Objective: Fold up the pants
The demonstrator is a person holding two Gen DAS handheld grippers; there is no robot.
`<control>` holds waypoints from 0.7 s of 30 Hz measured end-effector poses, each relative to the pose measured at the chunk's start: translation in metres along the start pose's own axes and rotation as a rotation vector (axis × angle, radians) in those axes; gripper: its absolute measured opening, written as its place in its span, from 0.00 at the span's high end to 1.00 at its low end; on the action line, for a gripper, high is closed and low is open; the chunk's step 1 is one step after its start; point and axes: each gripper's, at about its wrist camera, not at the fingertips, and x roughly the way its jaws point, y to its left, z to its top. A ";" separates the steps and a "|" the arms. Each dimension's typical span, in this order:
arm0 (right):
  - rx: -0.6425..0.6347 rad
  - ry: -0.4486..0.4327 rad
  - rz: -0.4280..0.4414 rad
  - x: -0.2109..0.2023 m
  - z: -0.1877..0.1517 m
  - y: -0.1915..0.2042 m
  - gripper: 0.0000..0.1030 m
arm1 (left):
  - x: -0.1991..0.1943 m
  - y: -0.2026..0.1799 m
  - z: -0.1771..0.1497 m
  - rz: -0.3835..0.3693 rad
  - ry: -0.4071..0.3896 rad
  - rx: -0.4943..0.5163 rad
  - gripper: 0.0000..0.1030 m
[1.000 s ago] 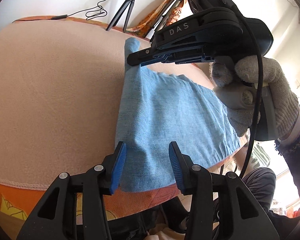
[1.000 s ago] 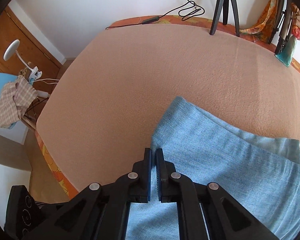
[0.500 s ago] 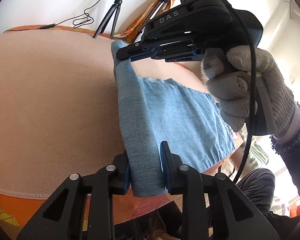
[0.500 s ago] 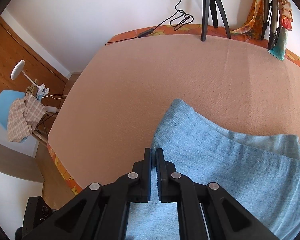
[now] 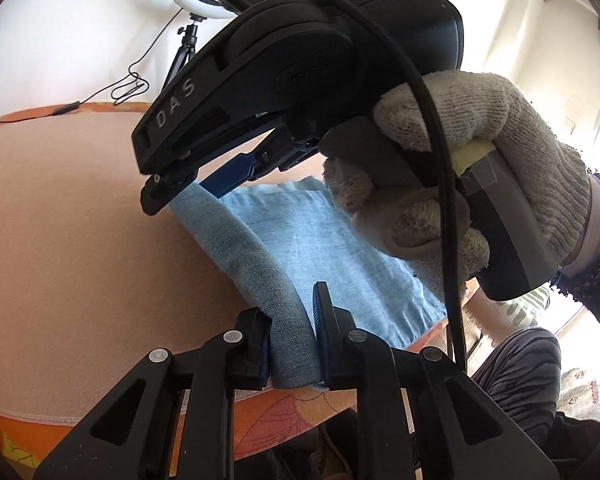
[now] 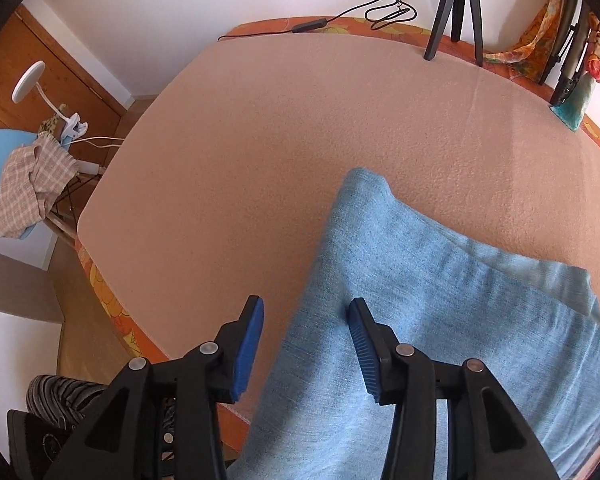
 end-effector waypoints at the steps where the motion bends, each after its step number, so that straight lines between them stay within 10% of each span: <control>1: -0.009 0.008 -0.022 0.001 -0.002 0.001 0.55 | 0.001 -0.003 0.001 -0.001 0.000 0.005 0.84; 10: -0.052 -0.042 -0.108 -0.007 -0.022 -0.008 0.85 | 0.007 -0.018 0.006 -0.021 0.001 0.039 0.84; 21: 0.186 -0.295 0.110 -0.052 -0.067 -0.085 0.94 | -0.012 -0.030 0.024 -0.156 0.044 0.066 0.75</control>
